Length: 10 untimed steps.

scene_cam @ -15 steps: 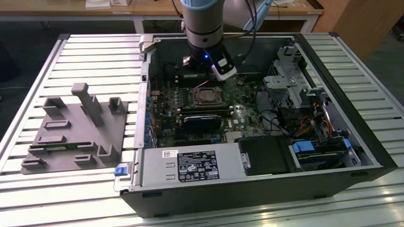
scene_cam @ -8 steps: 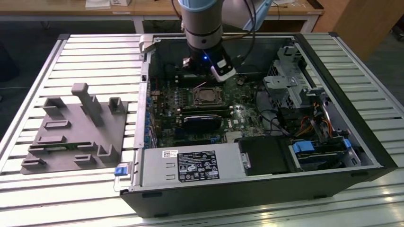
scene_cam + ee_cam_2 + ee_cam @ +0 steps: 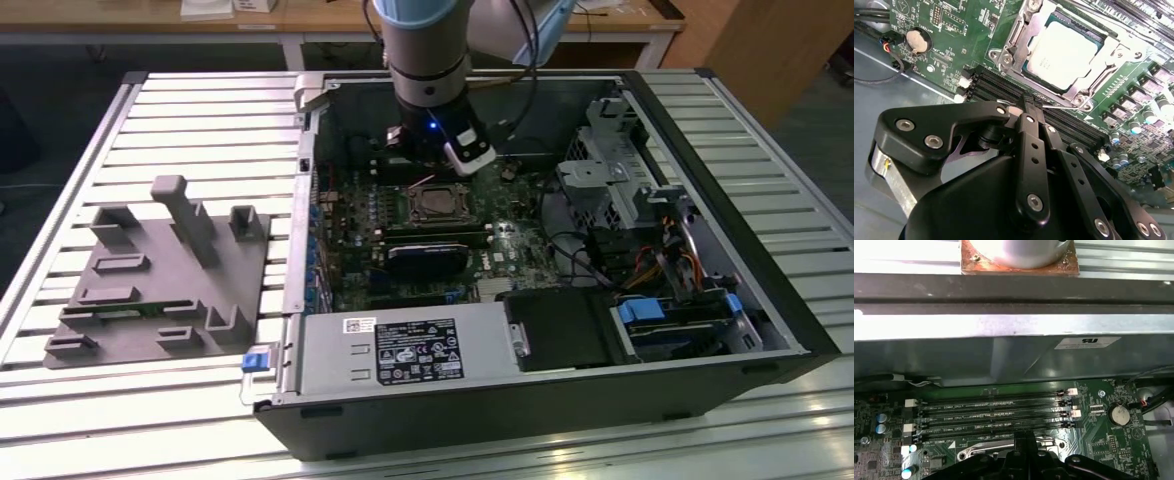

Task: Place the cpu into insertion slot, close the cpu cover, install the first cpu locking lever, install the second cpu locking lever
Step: 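Install the first cpu locking lever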

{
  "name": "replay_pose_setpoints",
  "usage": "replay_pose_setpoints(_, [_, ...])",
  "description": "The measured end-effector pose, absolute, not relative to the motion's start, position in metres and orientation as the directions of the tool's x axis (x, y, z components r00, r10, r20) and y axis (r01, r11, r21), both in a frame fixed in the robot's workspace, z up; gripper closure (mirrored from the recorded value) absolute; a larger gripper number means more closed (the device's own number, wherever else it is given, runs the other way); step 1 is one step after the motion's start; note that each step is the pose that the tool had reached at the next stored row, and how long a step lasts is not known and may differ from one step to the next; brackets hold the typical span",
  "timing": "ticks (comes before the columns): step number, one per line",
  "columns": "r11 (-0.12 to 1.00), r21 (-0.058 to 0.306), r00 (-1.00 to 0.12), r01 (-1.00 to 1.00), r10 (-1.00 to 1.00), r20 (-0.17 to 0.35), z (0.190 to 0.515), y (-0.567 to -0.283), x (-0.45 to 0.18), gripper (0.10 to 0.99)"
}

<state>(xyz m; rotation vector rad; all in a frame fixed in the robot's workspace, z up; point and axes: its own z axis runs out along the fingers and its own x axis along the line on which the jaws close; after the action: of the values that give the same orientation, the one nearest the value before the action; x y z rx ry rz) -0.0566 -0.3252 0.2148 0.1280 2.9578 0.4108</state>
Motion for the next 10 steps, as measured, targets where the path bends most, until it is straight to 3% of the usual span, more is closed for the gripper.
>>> replay_pose_setpoints(10, [0.953, 0.273, -0.975, 0.131, 0.174, -0.139, 0.2118, -0.3194, -0.0567, 0.980])
